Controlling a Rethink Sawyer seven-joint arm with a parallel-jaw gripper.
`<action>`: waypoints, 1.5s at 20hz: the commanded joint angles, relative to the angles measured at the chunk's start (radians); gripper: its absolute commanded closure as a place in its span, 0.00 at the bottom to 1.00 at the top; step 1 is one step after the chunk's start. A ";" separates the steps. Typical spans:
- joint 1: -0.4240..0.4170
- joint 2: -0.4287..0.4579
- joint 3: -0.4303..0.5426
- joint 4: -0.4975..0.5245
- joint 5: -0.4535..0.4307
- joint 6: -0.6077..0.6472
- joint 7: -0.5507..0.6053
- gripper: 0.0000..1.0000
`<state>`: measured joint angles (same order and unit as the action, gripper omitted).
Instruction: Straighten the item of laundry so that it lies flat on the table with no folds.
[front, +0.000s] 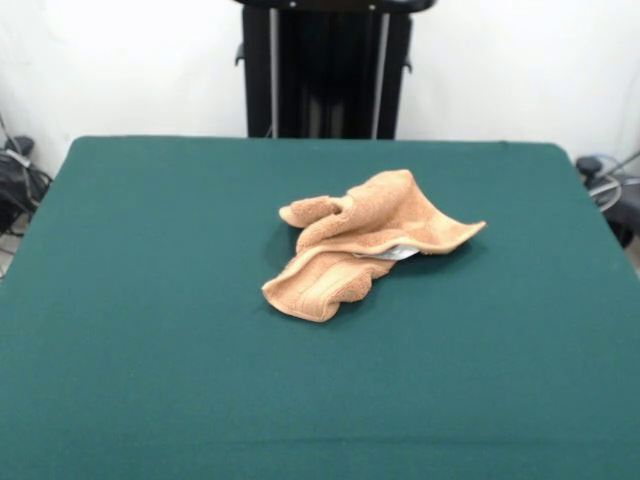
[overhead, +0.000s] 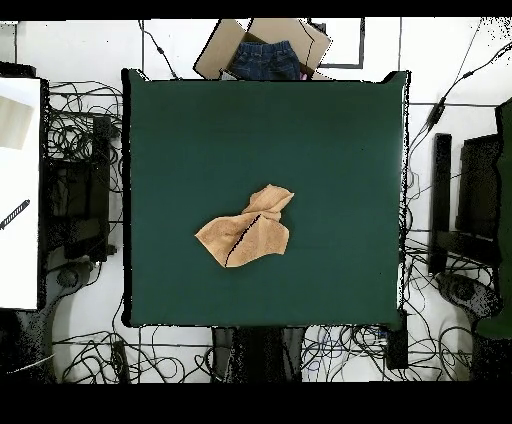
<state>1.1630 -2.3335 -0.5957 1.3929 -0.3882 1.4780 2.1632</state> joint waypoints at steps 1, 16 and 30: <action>-0.124 0.385 -0.184 -0.232 0.015 0.915 -0.094 0.00; -0.394 0.480 -0.046 -0.402 0.103 1.026 -0.144 0.00; -0.315 0.297 0.023 -0.202 0.012 0.961 -0.048 0.00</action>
<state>0.8152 -1.9403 -0.6182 1.0156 -0.3055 2.5430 2.1396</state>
